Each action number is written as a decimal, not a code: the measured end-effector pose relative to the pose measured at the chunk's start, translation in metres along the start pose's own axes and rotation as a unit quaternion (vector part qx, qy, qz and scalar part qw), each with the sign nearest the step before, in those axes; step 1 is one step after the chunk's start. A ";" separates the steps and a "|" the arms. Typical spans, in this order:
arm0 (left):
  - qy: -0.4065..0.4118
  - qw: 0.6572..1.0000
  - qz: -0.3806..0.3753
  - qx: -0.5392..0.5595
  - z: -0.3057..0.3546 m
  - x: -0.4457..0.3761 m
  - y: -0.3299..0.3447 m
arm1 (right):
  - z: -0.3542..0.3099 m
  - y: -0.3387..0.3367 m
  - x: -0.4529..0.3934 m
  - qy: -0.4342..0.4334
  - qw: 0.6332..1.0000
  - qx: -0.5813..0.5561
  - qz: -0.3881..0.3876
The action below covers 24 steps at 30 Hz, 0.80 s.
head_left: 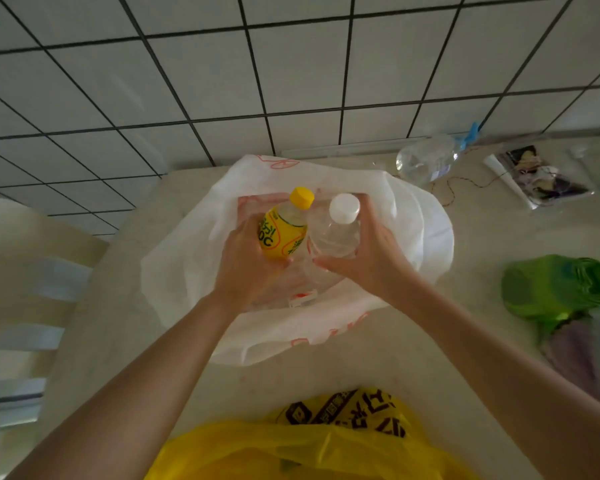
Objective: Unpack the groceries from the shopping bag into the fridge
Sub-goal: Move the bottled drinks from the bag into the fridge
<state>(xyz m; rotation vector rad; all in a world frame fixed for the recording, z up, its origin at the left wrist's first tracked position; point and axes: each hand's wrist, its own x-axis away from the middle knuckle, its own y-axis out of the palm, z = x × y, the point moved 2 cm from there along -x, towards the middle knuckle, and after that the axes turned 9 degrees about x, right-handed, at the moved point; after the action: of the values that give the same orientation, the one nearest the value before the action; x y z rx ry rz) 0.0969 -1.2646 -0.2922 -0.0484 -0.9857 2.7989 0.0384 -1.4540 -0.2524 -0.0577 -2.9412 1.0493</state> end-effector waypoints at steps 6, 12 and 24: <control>-0.053 0.994 0.075 0.056 0.012 0.029 -0.025 | -0.013 0.016 0.005 -0.022 0.998 -0.024 0.054; -0.024 0.977 0.173 0.119 0.043 0.069 -0.066 | -0.066 -0.013 0.032 -0.044 0.991 -0.065 0.104; 0.016 0.941 0.268 0.204 0.071 0.240 -0.149 | -0.163 -0.021 0.162 -0.134 0.979 -0.140 0.056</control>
<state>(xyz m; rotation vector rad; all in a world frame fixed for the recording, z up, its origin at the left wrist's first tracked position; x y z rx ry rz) -0.1231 -1.1522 -0.1374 -0.3547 -0.4010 3.4251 -0.1188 -1.3606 -0.1116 -0.0931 -3.3479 0.6897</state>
